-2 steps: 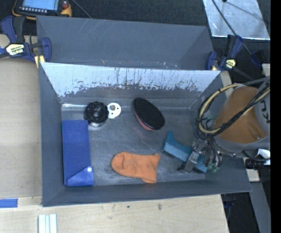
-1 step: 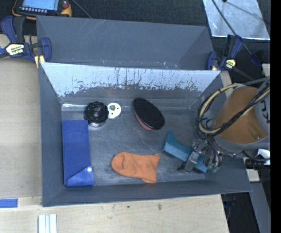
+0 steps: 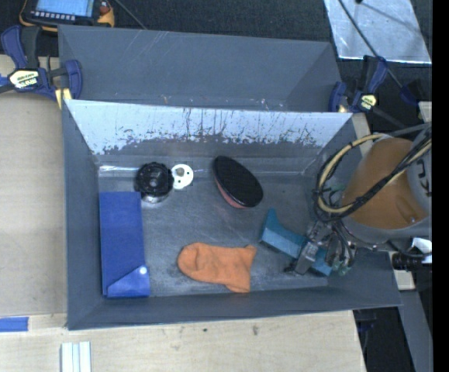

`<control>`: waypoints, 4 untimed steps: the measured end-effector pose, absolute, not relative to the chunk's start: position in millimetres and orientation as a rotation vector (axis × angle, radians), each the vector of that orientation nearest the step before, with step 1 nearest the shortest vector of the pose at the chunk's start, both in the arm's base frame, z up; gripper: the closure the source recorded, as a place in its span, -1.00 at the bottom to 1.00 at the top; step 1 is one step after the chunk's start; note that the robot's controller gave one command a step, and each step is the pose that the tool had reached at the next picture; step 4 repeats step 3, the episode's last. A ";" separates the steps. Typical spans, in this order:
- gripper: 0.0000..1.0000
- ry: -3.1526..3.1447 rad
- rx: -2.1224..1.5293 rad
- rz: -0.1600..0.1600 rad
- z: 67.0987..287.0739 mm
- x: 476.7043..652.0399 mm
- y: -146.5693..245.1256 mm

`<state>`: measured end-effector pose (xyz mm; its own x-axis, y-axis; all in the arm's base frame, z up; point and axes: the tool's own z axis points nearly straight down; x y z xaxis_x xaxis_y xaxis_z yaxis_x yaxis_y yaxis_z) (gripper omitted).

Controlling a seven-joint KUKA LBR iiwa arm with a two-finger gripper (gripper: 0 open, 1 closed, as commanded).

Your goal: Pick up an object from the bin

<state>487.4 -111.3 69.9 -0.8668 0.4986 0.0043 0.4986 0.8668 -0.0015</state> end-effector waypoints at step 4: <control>1.00 -3.027 -0.807 0.002 104.5 484.6 -111.2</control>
Offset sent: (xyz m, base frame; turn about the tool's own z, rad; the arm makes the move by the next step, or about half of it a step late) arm 0.0000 0.0002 0.0672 0.0000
